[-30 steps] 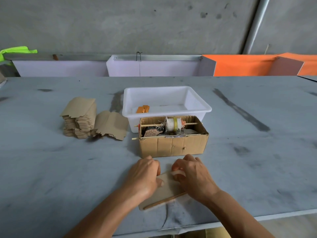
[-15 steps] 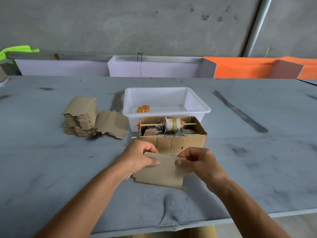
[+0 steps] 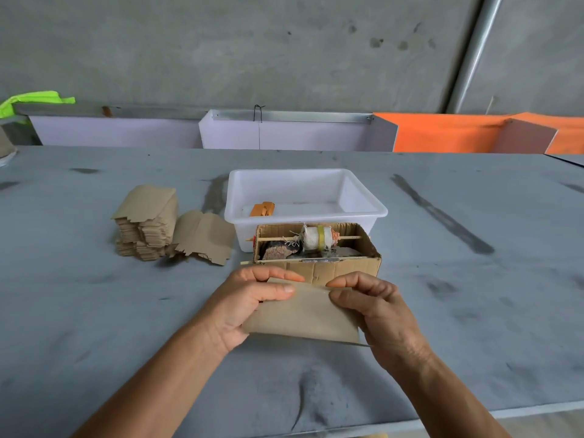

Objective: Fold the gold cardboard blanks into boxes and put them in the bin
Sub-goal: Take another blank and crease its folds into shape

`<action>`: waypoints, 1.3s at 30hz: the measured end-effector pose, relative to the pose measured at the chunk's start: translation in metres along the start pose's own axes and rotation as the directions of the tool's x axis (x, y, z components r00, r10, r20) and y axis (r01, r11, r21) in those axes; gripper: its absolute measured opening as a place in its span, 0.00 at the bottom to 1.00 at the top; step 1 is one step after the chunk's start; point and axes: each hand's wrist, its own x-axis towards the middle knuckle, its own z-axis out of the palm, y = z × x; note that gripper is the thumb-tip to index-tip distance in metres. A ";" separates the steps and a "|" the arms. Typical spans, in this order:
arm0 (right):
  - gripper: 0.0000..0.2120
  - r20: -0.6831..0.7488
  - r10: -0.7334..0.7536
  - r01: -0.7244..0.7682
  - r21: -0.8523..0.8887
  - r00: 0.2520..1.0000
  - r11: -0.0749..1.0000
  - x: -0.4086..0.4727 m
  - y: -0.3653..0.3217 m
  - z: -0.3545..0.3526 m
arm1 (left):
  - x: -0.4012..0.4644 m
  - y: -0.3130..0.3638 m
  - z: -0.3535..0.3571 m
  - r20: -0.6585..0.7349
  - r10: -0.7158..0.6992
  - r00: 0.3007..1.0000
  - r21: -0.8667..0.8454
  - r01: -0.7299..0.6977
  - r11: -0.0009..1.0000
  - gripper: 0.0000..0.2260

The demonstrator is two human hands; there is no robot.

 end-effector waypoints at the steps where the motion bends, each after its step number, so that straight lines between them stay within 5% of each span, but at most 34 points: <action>1: 0.10 -0.001 -0.016 0.016 0.007 1.000 1.000 0.001 0.000 0.002 | 0.000 0.000 0.000 0.012 0.002 1.000 -0.032 -0.001 0.999 0.08; 6: 0.13 0.005 -0.117 0.117 -0.053 0.993 0.992 0.002 0.000 0.005 | -0.003 0.002 0.000 0.088 -0.019 0.996 -0.050 0.023 0.998 0.13; 20: 0.14 0.044 -0.226 0.230 -0.207 0.973 0.951 -0.001 -0.004 0.001 | -0.007 0.006 0.004 0.016 0.037 0.999 0.181 -0.039 0.983 0.16; 26: 0.16 0.101 -0.267 0.284 -0.278 0.959 0.918 -0.001 -0.003 0.000 | -0.003 0.010 0.012 -0.055 0.037 0.998 0.275 -0.021 0.961 0.07; 32: 0.14 0.113 -0.213 0.237 -0.280 0.971 0.930 0.001 -0.001 -0.003 | 0.000 0.011 0.017 -0.114 0.001 0.993 0.340 0.038 0.939 0.07; 39: 0.04 0.176 -0.068 0.138 -0.419 0.982 0.898 0.004 -0.012 -0.001 | -0.004 -0.001 0.023 -0.153 0.239 0.959 0.525 -0.126 0.841 0.10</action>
